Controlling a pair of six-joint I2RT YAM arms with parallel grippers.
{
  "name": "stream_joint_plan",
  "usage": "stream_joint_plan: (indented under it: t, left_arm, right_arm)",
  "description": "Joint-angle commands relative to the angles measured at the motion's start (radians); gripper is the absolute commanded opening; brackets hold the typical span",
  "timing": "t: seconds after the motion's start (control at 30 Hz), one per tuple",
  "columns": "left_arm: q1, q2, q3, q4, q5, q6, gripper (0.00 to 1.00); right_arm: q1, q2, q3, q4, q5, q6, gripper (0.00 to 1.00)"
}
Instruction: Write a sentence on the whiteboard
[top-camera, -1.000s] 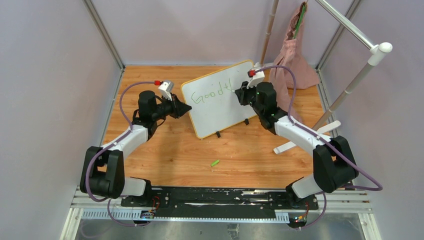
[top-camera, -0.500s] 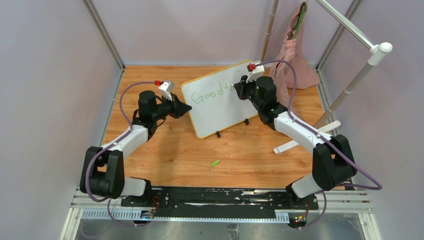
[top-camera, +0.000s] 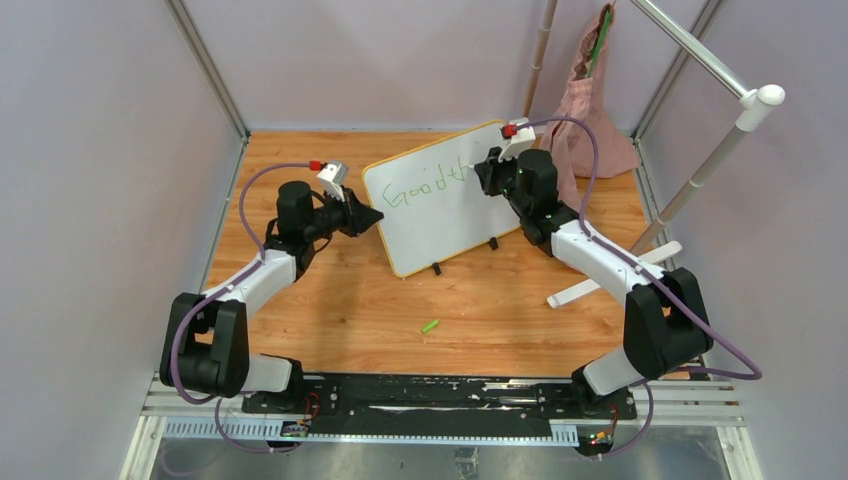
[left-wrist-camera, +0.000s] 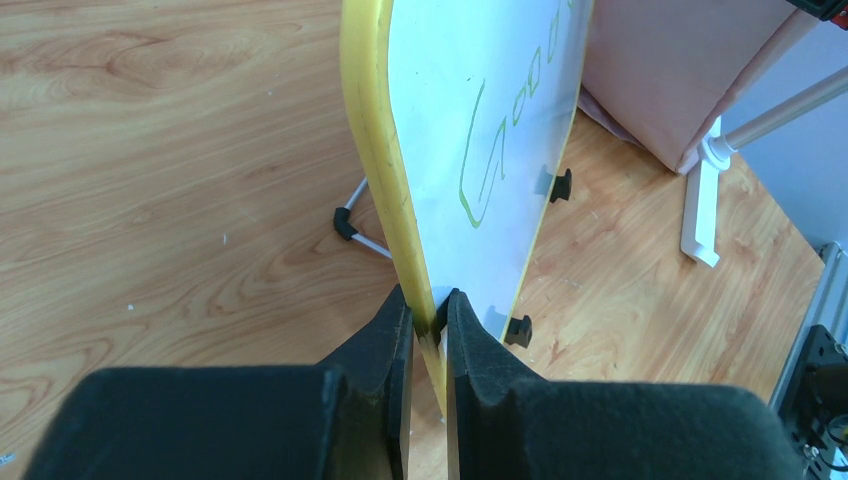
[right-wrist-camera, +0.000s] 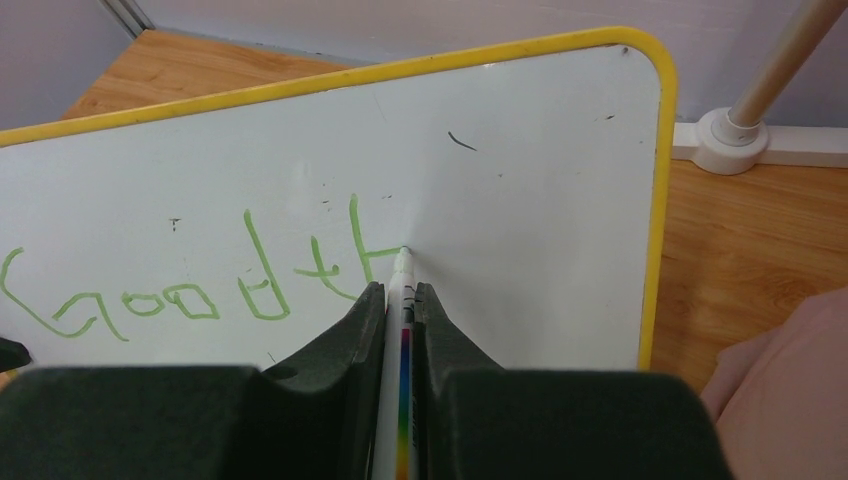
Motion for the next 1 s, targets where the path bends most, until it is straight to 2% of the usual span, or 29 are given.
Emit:
stream_joint_plan:
  t: [0.0,0.53,0.97]
  left_arm:
    - [-0.006,0.009,0.006,-0.044,-0.097,0.115,0.00]
    - [-0.008,0.011,0.010,-0.044,-0.098,0.112,0.00]
    - [-0.012,0.011,0.009,-0.043,-0.098,0.114,0.00]
  right_arm:
    - [-0.017,0.001,0.020,-0.010,0.016,-0.008,0.00]
    - [-0.015,-0.038,-0.083,0.011,0.014,0.017,0.00]
    - [-0.020,-0.110,-0.101,0.015,0.055,0.025,0.00]
